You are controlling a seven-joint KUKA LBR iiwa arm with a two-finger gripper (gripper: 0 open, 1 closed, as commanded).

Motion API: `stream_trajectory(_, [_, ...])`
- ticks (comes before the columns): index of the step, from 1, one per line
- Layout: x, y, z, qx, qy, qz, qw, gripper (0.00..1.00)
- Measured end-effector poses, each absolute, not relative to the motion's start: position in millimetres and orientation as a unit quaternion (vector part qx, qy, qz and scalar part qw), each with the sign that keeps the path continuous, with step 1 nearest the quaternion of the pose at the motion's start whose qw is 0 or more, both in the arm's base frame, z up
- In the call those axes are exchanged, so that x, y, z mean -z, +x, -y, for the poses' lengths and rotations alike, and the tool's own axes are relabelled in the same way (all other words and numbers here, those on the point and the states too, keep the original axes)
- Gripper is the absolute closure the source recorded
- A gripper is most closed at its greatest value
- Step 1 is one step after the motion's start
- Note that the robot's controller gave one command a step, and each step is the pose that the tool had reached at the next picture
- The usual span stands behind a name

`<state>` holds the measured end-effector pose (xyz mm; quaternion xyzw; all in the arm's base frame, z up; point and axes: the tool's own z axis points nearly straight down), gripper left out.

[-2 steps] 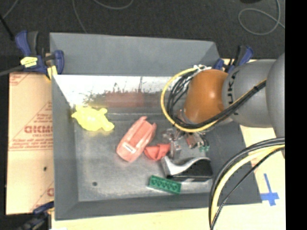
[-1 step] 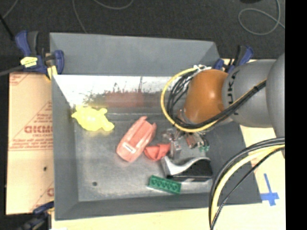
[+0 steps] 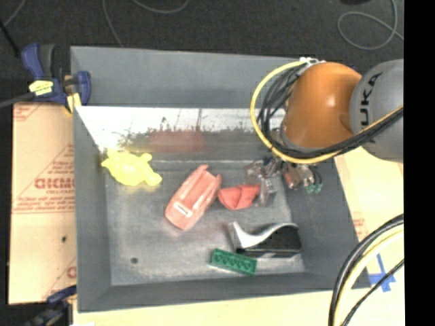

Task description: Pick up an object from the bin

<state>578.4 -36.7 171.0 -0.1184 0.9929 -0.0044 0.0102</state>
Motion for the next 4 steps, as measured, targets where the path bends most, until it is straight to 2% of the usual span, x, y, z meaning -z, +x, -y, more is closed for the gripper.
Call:
stream_trajectory(2, [-170,578.7,37,0.004,-0.119,-0.993,0.010,1.00])
stream_trajectory(3, [-174,567.0,44,0.003,-0.217,-0.976,0.003,1.00])
stream_trajectory(4, [-167,599.8,38,0.010,-0.281,-0.959,0.018,1.00])
